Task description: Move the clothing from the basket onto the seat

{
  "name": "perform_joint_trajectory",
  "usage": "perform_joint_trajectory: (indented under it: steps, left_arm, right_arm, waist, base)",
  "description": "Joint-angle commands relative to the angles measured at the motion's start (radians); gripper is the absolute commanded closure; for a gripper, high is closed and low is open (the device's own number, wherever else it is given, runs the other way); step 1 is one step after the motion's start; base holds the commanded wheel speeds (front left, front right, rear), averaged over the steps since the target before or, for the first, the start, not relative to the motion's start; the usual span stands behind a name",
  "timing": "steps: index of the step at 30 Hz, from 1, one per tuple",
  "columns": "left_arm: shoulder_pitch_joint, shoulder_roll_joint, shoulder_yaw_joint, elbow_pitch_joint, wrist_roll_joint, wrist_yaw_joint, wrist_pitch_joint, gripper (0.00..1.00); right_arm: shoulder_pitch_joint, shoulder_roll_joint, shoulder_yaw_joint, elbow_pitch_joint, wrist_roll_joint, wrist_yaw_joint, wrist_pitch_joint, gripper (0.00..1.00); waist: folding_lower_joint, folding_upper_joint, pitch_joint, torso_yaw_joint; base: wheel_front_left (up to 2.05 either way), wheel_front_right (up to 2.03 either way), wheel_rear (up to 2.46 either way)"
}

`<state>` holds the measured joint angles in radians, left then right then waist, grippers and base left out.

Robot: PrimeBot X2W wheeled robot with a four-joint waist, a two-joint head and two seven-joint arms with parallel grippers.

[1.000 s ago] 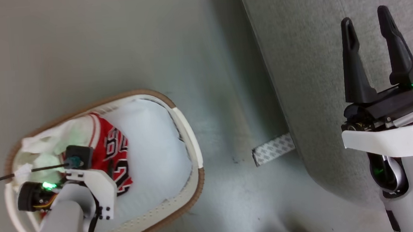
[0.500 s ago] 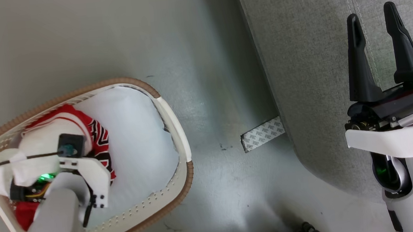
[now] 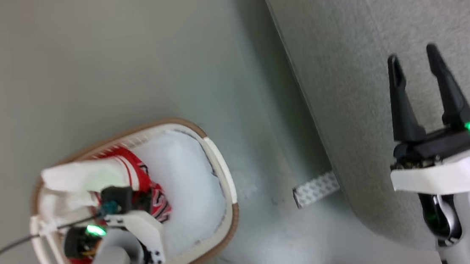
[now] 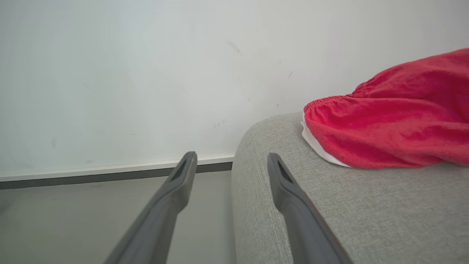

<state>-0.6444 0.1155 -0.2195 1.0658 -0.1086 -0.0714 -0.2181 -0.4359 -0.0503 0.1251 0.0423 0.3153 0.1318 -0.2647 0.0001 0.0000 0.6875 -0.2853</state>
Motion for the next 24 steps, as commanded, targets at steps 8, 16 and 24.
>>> perform_joint_trajectory:
  steps: [8,16,24]
  left_arm:
    - [0.142,-0.055,-0.012,-0.131,-0.083,-0.033,-0.042,1.00]
    - [0.259,-0.062,-0.025,-0.380,-0.153,-0.024,-0.043,1.00]
    - [0.326,-0.048,-0.034,-0.675,-0.184,-0.001,0.054,1.00]
  right_arm:
    - [0.135,-0.001,-0.034,0.076,-0.053,-0.002,0.001,0.00]
    - [0.253,-0.002,-0.041,0.133,-0.098,-0.002,0.001,0.00]
    - [0.339,-0.001,-0.043,0.169,-0.127,-0.002,0.001,0.00]
  waist:
    - [-0.0001,0.0000,-0.334,0.139]
    - [-0.0001,0.0000,-0.538,0.193]
    - [-0.0001,0.0000,-0.671,0.215]
  base:
    - [0.00,0.00,0.00]
    - [0.00,0.00,0.00]
    - [0.00,0.00,0.00]
